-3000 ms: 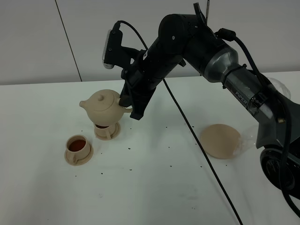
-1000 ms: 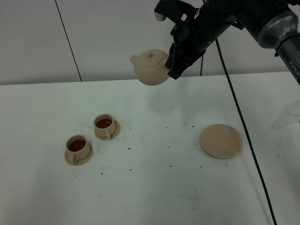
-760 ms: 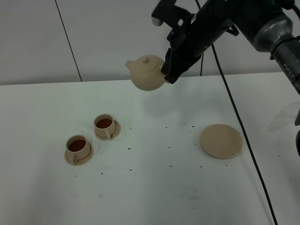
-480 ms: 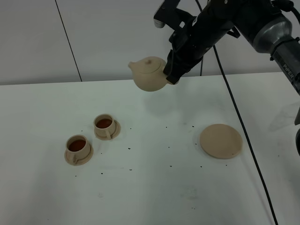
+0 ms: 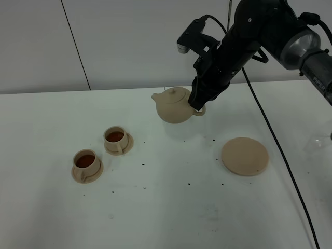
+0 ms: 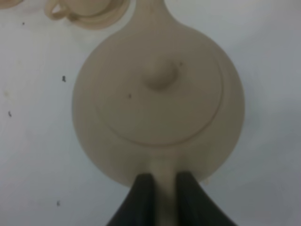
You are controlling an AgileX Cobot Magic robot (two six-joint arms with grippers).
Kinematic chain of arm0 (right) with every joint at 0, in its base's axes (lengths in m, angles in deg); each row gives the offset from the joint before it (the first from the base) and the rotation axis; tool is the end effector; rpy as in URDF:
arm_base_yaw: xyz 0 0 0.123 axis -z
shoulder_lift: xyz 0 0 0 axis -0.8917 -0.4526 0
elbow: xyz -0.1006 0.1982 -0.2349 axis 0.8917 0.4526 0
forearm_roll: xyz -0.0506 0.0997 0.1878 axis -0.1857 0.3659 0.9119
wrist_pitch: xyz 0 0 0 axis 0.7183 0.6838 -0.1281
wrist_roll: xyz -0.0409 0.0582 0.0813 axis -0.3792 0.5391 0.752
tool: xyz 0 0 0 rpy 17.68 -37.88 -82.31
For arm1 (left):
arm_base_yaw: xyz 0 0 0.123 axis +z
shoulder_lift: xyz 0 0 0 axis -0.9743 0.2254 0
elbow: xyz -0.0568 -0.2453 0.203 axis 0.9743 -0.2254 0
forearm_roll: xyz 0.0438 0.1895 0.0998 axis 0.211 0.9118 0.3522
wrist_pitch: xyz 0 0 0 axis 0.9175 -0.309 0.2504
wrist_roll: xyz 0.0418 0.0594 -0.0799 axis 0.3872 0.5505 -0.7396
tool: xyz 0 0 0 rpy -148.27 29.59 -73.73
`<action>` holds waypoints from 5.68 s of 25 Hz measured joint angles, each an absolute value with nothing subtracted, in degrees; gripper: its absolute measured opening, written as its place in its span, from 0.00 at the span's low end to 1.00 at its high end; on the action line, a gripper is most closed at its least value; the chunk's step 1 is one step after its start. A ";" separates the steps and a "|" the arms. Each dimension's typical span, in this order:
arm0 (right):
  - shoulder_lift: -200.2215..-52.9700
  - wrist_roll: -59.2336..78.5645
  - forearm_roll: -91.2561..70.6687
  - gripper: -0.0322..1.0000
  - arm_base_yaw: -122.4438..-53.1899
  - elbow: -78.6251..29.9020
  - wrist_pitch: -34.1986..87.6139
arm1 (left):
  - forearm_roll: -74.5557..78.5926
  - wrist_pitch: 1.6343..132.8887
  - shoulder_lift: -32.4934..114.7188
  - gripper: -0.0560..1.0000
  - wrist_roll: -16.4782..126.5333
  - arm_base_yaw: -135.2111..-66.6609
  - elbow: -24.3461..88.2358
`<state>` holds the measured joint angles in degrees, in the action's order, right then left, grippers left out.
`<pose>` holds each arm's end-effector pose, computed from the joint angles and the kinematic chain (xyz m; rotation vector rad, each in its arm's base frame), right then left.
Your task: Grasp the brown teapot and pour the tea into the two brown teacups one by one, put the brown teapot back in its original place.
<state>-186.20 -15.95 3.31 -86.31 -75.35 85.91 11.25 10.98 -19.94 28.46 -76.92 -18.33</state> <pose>0.4512 0.2337 0.2792 -1.4657 2.1664 0.3629 -0.0293 -0.0069 0.2670 0.1386 2.2258 -0.0203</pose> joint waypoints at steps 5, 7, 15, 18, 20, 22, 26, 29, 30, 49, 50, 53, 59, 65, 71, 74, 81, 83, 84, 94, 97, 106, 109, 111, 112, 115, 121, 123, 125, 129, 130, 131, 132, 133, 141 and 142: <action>-179.45 -17.26 3.99 0.12 -85.93 -65.12 79.32 | 11.25 10.98 -19.94 0.31 28.46 -76.92 -18.33; -176.89 -17.42 4.16 0.12 -85.31 -61.27 77.68 | 11.25 10.98 -19.94 0.31 28.46 -76.92 -18.33; -167.88 -19.34 5.97 0.12 -81.97 -42.61 67.23 | 11.25 10.98 -19.94 0.31 28.46 -76.92 -18.33; -165.79 -21.07 8.66 0.12 -80.59 -37.50 64.50 | 11.25 10.98 -19.94 0.31 28.46 -76.92 -18.33; -165.01 -21.50 9.13 0.12 -79.98 -35.07 63.37 | 11.25 10.98 -19.94 0.31 28.46 -76.92 -18.33; -164.71 -21.63 9.13 0.12 -79.57 -33.67 62.96 | 11.25 10.98 -19.94 0.31 28.46 -76.92 -18.33; -164.50 -21.57 8.71 0.12 -79.45 -31.54 61.16 | 11.25 10.98 -19.94 0.31 28.46 -76.92 -18.33; -163.94 -21.39 8.77 0.12 -79.45 -28.77 58.73 | 11.25 10.98 -19.94 0.31 28.46 -76.92 -18.33; -163.71 -21.39 8.82 0.12 -79.45 -27.65 57.92 | 11.25 10.98 -19.94 0.31 28.46 -76.92 -18.33; -158.55 -21.39 14.22 0.12 -76.71 -12.40 45.42 | 11.25 10.98 -19.94 0.31 28.46 -76.92 -18.33; -158.54 -21.39 14.35 0.12 -76.71 -11.65 44.43 | 11.25 10.98 -19.94 0.31 28.46 -76.92 -18.33; -158.54 -21.39 14.92 0.12 -76.71 -9.41 42.24 | 11.25 10.98 -19.94 0.31 28.46 -76.92 -18.33; -158.54 -21.39 15.60 0.12 -76.71 -8.46 40.44 | 11.25 10.98 -19.94 0.31 28.46 -76.92 -18.33; -158.37 -21.39 16.22 0.12 -76.71 -6.27 37.44 | 11.25 10.98 -19.94 0.31 28.46 -76.92 -18.33; -155.12 -21.39 16.92 0.12 -76.71 -0.88 32.82 | 11.25 10.98 -19.94 0.31 28.46 -76.92 -18.33; -153.87 -21.39 17.13 0.12 -76.71 -0.39 32.18 | 11.25 10.98 -19.94 0.31 28.46 -76.92 -18.33; -153.72 -21.39 17.27 0.12 -76.71 -0.11 32.42 | 11.25 10.98 -19.94 0.31 28.46 -76.92 -18.33; -153.72 -21.39 17.27 0.12 -76.71 0.18 32.55 | 11.25 10.98 -19.94 0.31 28.46 -76.92 -18.33; -153.72 -21.39 17.27 0.12 -76.71 0.20 32.56 | 11.25 10.98 -19.94 0.31 28.46 -76.92 -18.33; -153.67 -21.45 17.60 0.12 -76.71 1.33 30.91 | 11.25 10.98 -19.94 0.31 28.46 -76.92 -18.33; -153.67 -21.45 17.65 0.12 -76.71 1.33 30.81 | 11.25 10.98 -19.94 0.31 28.46 -76.92 -18.33; -153.67 -21.45 17.71 0.12 -76.71 1.33 30.15 | 11.25 10.98 -19.94 0.31 28.46 -76.92 -18.33; -154.01 -21.45 18.33 0.12 -76.71 1.33 29.97 | 11.25 10.98 -19.94 0.31 28.46 -76.92 -18.33; -154.61 -21.58 18.86 0.12 -76.71 1.33 29.97 | 11.25 10.98 -19.94 0.31 28.46 -76.92 -18.33; -154.90 -21.63 18.92 0.12 -76.71 1.38 29.97 | 11.25 10.98 -19.94 0.31 28.46 -76.92 -18.33; -155.08 -21.63 18.99 0.12 -76.71 1.39 29.97 | 11.25 10.98 -19.94 0.31 28.46 -76.92 -18.33; -155.08 -21.73 19.18 0.12 -76.71 1.39 30.47 | 11.25 10.98 -19.94 0.31 28.46 -76.92 -18.33; -155.08 -21.77 19.30 0.12 -76.71 1.39 30.98 | 11.25 10.98 -19.94 0.31 28.46 -76.92 -18.33; -155.08 -21.77 19.30 0.12 -76.71 1.39 31.31 | 11.25 10.98 -19.94 0.31 28.46 -76.92 -18.33; -155.08 -23.65 21.42 0.12 -76.71 1.39 31.94 | 11.25 10.98 -19.94 0.31 28.46 -76.92 -18.33; -155.08 -24.79 22.59 0.12 -76.71 1.39 32.04 | 11.25 10.98 -19.94 0.31 28.46 -76.92 -18.33; -155.08 -26.15 23.86 0.12 -76.71 1.39 32.05 | 11.25 10.98 -19.94 0.31 28.46 -76.92 -18.33; -155.08 -27.67 24.96 0.12 -76.71 1.39 32.05 | 11.25 10.98 -19.94 0.31 28.46 -76.92 -18.33; -155.08 -28.94 26.25 0.12 -76.71 1.39 32.05 | 11.25 10.98 -19.94 0.31 28.46 -76.92 -18.33; -157.22 -35.69 32.82 0.12 -76.71 1.39 32.79 | 11.25 10.98 -19.94 0.31 28.46 -76.92 -18.33; -157.29 -36.09 33.20 0.12 -76.71 1.39 32.79 | 11.25 10.98 -19.94 0.31 28.46 -76.92 -18.33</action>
